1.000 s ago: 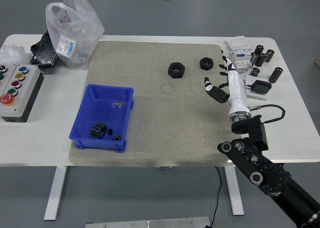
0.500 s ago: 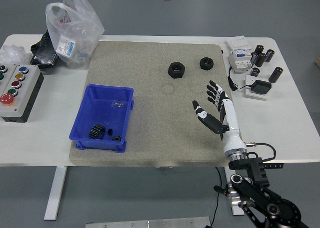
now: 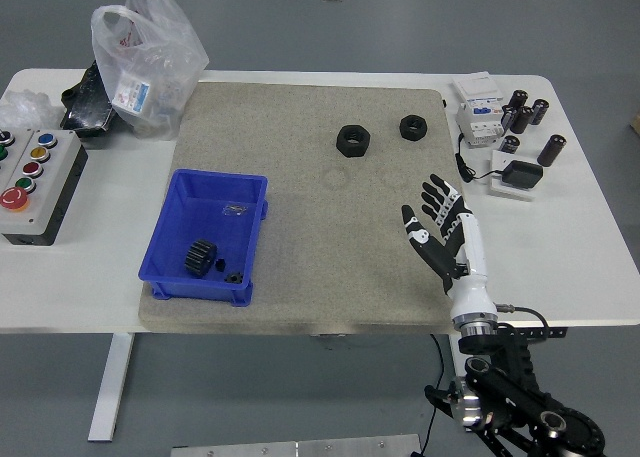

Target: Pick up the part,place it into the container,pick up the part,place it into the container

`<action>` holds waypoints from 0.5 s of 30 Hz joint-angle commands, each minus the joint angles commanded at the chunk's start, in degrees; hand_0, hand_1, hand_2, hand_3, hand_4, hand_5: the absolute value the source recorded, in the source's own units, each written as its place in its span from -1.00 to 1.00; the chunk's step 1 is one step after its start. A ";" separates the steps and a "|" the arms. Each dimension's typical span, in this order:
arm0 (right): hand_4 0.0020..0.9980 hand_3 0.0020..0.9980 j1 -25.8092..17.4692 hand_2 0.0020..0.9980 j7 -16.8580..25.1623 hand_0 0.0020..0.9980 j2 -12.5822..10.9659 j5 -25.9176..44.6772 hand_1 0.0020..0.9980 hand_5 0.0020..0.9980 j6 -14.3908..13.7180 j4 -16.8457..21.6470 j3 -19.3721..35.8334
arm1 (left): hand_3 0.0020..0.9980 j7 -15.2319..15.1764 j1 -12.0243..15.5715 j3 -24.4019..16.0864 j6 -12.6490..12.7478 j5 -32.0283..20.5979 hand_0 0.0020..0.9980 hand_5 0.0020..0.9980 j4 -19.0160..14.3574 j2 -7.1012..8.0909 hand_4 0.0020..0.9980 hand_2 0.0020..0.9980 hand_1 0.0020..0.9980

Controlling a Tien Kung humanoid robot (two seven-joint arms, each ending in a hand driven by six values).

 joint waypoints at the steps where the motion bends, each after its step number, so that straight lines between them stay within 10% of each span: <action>1: 0.47 0.66 0.03 0.63 -0.05 0.68 0.02 -0.06 0.67 -0.57 -0.07 0.01 0.21 | 0.21 0.03 0.04 -0.11 0.01 0.08 0.23 -0.28 0.00 0.00 0.05 0.20 0.22; 15: 0.52 0.65 -1.00 0.63 -1.26 0.71 0.08 -3.84 0.70 -0.51 -2.18 2.43 4.25 | 0.21 -0.64 0.14 -1.55 0.14 1.18 0.23 -0.27 0.00 -0.47 0.06 0.20 0.22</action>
